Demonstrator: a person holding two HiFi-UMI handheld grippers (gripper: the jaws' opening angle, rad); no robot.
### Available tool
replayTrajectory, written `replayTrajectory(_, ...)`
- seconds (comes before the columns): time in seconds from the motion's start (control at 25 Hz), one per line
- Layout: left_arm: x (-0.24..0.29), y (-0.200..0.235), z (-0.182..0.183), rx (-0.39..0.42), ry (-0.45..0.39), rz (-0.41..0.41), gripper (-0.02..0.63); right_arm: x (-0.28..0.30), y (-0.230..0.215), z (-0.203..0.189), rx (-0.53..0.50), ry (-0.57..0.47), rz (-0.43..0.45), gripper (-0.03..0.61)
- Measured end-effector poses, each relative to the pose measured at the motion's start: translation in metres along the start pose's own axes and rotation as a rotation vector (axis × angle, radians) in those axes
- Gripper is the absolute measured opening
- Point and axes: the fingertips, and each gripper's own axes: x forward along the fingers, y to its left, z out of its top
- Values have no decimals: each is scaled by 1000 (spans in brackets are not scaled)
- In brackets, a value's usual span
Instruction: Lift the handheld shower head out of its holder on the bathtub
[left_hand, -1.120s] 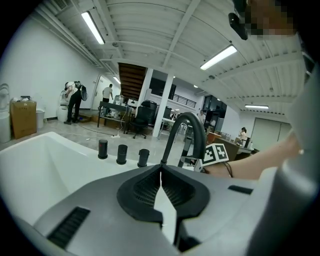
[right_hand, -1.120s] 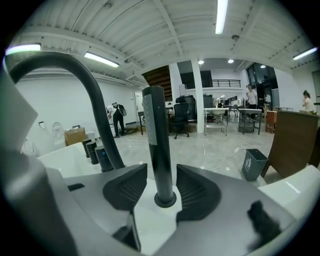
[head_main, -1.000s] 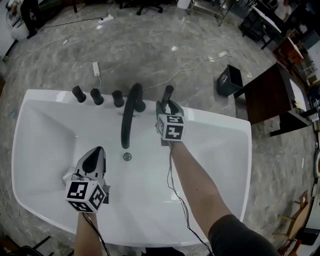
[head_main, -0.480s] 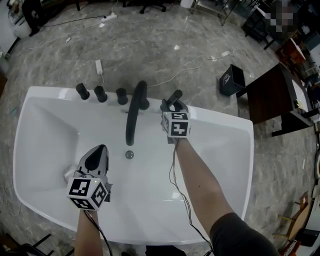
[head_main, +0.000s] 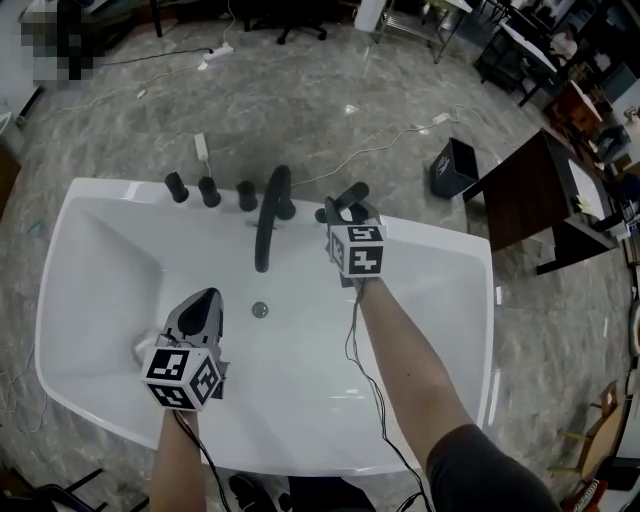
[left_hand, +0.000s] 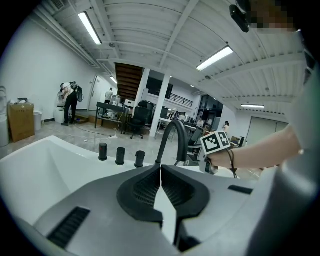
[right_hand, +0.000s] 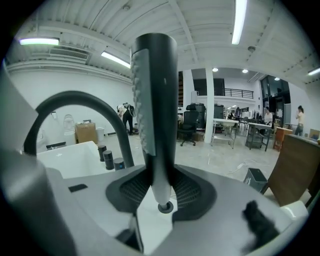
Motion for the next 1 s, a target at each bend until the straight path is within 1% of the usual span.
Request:
replayTrajectory(0.28,-71,-21,15,18,-18,-25,15,-83,27,46,-15,-54,-8,140)
replayTrajectory(0.4,-108,-29,25,19,-50,-38,15,-127,39,62,5,-83,-31,140)
replayTrajectory(0.6,-166,-39,28,35,-60,-67,15,-202,69,88,18,-141,-52,140)
replayTrajectory(0.72,-201,-47,25,42,-65,-96,15,-246,92,92,17,-161,-63,140)
replayTrajectory(1.0,-280,-60,2,53,-57,-149,15,-347,151,87,23,-196,-72,140)
